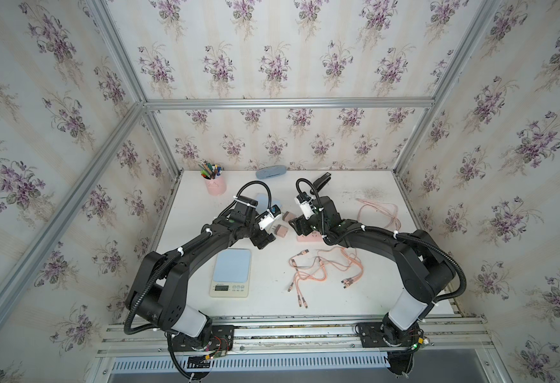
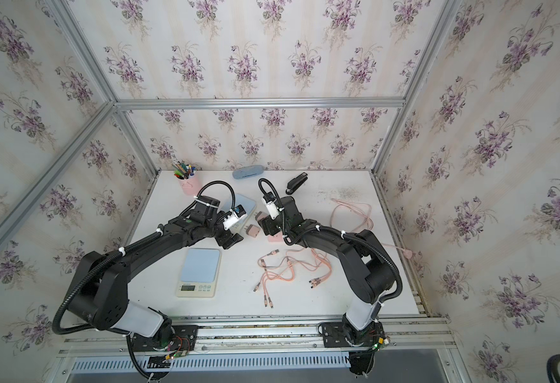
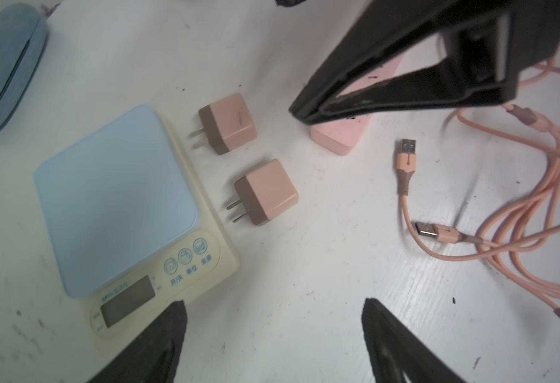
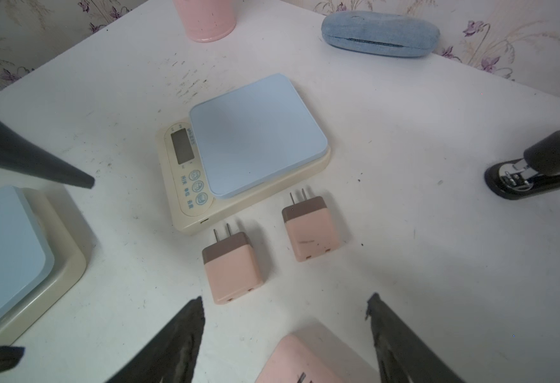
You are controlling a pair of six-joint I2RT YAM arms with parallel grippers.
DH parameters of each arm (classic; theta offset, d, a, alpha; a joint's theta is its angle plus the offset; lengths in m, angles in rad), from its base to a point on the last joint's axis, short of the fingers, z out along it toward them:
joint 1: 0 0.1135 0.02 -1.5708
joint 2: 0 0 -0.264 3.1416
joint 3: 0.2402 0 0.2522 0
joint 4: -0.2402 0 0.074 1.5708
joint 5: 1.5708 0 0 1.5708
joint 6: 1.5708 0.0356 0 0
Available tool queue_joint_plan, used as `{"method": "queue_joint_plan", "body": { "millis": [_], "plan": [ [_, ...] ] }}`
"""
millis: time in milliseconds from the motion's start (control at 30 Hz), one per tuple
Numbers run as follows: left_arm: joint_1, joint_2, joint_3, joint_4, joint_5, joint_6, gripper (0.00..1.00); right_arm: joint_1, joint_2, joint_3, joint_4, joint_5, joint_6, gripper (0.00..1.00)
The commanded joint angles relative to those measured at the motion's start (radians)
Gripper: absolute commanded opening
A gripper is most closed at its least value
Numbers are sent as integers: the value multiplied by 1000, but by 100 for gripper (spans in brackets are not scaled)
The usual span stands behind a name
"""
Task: Charge the electronic scale
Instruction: Pick up the plug from the center of the board.
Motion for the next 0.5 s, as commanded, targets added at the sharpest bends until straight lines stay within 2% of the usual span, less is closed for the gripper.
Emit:
{"method": "queue_joint_plan", "body": {
  "millis": [0,67,100,200,267,467],
  "plan": [
    [-42,123,120,-138,-33,307,73,-14,-43,-17,-34,27,128,79],
    [-65,207,191,-199,-144,413,69,-54,-87,-51,-66,5,263,77],
    [-71,226,215,-208,-175,420,68,-77,-104,-57,-83,-15,316,76],
    [-58,255,258,-209,-135,438,68,-149,-130,-70,-118,-50,411,75],
    [-60,301,313,-233,-131,449,69,-174,-127,-65,-126,-124,457,75],
    [-97,447,492,-368,-135,534,66,-182,-142,-115,-97,-151,502,75]
  ]
}}
